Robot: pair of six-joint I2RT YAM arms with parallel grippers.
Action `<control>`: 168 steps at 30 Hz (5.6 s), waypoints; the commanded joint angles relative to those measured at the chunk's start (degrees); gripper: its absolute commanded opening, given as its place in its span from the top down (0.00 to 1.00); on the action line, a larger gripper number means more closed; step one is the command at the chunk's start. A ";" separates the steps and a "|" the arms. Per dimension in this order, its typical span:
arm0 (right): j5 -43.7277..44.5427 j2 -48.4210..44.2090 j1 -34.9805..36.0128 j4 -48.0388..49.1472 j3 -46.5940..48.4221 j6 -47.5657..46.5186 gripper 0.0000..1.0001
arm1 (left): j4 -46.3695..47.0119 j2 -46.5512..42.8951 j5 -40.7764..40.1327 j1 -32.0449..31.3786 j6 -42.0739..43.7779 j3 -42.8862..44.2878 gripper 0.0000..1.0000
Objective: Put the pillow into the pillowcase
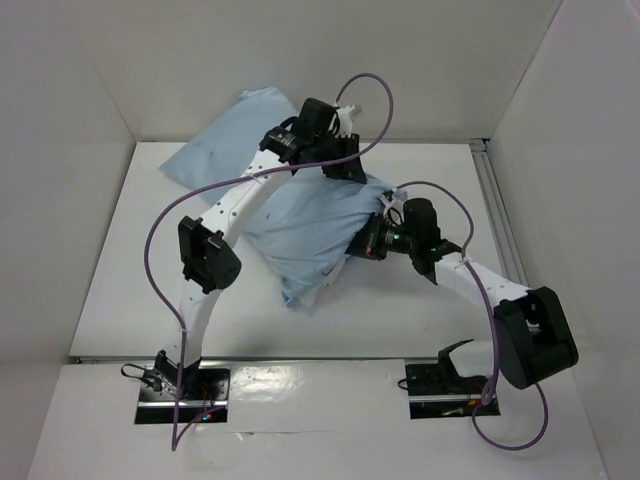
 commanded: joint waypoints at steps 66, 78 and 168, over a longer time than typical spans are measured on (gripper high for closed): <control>34.37 -28.86 -3.16 -46.92 6.56 -9.94 0.08 | 25.81 -48.61 -59.61 -30.77 -11.75 -89.07 0.47; 41.64 -25.52 -3.16 -45.77 8.85 -14.24 0.08 | 14.73 -65.18 -56.28 -31.30 -21.16 -88.37 1.00; 40.24 13.85 -3.16 -33.98 105.24 -25.85 1.00 | 42.10 -43.79 27.91 48.73 -47.04 -4.43 1.00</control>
